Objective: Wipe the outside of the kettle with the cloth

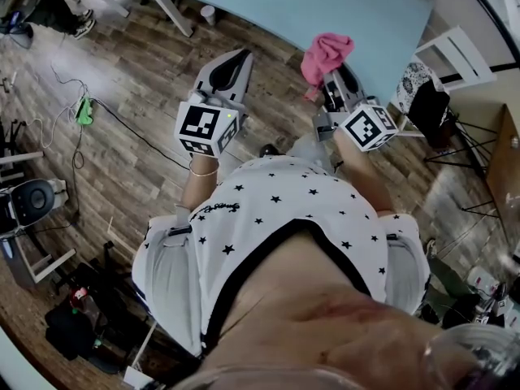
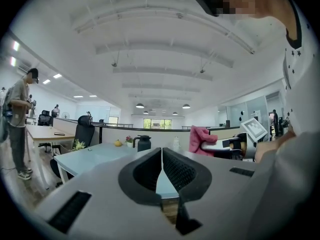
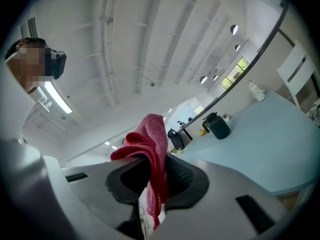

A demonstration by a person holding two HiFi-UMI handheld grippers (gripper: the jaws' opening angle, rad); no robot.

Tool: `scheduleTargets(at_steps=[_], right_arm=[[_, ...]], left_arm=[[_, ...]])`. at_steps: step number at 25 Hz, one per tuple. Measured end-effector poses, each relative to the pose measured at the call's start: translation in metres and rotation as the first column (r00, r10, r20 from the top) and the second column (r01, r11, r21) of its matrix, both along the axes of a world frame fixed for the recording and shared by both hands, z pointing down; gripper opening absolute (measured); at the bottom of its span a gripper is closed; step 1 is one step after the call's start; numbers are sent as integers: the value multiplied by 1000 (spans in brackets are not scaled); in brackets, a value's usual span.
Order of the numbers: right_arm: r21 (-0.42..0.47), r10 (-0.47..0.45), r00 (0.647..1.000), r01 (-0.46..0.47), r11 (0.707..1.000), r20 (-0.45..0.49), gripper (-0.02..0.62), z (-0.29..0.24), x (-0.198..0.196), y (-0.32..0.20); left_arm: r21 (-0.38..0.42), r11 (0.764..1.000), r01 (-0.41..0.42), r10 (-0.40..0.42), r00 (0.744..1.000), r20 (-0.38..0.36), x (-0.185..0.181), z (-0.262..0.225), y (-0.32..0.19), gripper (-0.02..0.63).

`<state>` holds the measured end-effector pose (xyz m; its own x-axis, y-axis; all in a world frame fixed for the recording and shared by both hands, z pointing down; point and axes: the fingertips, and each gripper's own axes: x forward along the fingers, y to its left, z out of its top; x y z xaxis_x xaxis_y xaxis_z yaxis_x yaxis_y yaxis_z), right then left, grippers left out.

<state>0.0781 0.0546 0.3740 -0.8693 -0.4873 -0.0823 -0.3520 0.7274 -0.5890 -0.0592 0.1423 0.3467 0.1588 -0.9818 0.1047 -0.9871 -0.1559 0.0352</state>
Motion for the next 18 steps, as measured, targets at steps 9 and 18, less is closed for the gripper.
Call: scheduleTargets(at_steps=[9, 18], right_arm=[[-4, 15, 1000, -15, 1000, -27, 67, 2, -18, -41], [-11, 17, 1000, -16, 1000, 7, 67, 2, -62, -110]], left_arm=[[-5, 1000, 23, -23, 1000, -10, -28, 3, -29, 34], [-15, 1000, 16, -16, 1000, 17, -64, 2, -96, 34]])
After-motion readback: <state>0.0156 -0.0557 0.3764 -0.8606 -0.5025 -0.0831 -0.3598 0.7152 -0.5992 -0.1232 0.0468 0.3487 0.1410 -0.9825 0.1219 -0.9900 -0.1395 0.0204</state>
